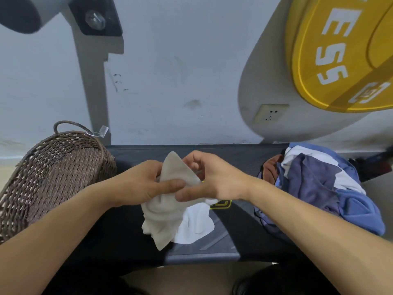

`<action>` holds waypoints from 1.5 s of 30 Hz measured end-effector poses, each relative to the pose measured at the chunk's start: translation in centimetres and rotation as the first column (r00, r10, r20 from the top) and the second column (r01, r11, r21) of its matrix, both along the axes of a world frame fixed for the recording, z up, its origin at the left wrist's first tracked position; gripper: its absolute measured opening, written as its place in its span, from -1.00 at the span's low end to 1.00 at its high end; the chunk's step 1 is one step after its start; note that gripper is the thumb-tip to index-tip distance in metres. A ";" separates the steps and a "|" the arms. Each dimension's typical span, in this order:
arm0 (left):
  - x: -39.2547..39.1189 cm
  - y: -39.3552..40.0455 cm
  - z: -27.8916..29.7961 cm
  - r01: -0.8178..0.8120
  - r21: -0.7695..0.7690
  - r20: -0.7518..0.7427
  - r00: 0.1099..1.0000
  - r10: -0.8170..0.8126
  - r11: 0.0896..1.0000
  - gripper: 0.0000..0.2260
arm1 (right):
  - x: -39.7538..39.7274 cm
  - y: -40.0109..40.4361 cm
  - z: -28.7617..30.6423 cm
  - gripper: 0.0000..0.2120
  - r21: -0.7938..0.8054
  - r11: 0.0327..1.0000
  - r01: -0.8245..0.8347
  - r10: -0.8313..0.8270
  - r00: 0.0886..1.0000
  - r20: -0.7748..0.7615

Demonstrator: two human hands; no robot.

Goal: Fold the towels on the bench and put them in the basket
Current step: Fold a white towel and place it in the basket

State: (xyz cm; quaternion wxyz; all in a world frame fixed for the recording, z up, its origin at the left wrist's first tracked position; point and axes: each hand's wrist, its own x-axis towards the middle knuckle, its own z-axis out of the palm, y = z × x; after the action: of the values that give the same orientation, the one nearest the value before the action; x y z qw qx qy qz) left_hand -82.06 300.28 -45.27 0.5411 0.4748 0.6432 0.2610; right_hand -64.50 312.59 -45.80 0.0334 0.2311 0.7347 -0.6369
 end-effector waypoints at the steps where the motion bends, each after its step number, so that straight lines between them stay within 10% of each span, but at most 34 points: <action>1: 0.0 0.0 -0.1 -0.028 0.007 0.035 0.999 0.028 1.000 -0.75 | 0.0 0.1 -0.2 -0.48 0.067 0.998 -0.022 0.019 0.999 0.046; 10: -0.9 0.9 -0.5 -0.511 0.081 0.351 0.818 0.455 0.856 -0.76 | 0.9 1.8 -1.6 -0.83 0.198 0.946 -0.256 0.192 0.936 0.295; 18: -3.4 1.3 -4.5 -0.665 0.079 0.206 0.739 0.641 0.742 -0.91 | 2.1 6.9 -2.3 -0.74 0.577 0.802 -0.153 -0.079 0.931 0.356; 25: -4.4 0.6 -10.3 -0.718 0.044 -0.085 0.690 0.718 0.695 -0.85 | 2.6 7.6 -5.0 -0.79 0.539 0.778 -0.323 -0.145 0.742 0.654; 31: -5.9 0.4 -12.5 -0.807 0.134 -0.196 0.548 0.814 0.575 -0.86 | 0.9 8.8 -5.4 -0.71 0.588 0.809 0.033 -0.416 0.739 0.530; 35: -6.6 0.4 -13.0 -0.839 0.194 -0.236 0.464 0.854 0.509 -0.97 | -0.2 8.6 -5.5 -0.80 0.265 0.767 0.585 -0.639 0.738 0.220; 39: -5.6 0.5 -12.8 -0.749 0.089 -0.472 0.549 0.690 0.657 -0.56 | -0.7 8.3 -6.5 -0.57 0.422 0.803 0.421 -0.565 0.764 0.312; 45: 0.7 -0.2 -10.0 -0.288 0.134 -0.558 0.769 0.313 0.948 -0.71 | -0.2 5.3 -6.1 -0.73 0.461 0.867 -0.187 -0.161 0.771 0.616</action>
State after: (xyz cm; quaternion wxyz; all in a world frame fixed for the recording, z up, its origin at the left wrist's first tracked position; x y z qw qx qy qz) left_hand -81.40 300.12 -55.26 0.2643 0.4329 0.8377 0.2023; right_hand -64.70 317.87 -51.87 0.2238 0.4280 0.8194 -0.3087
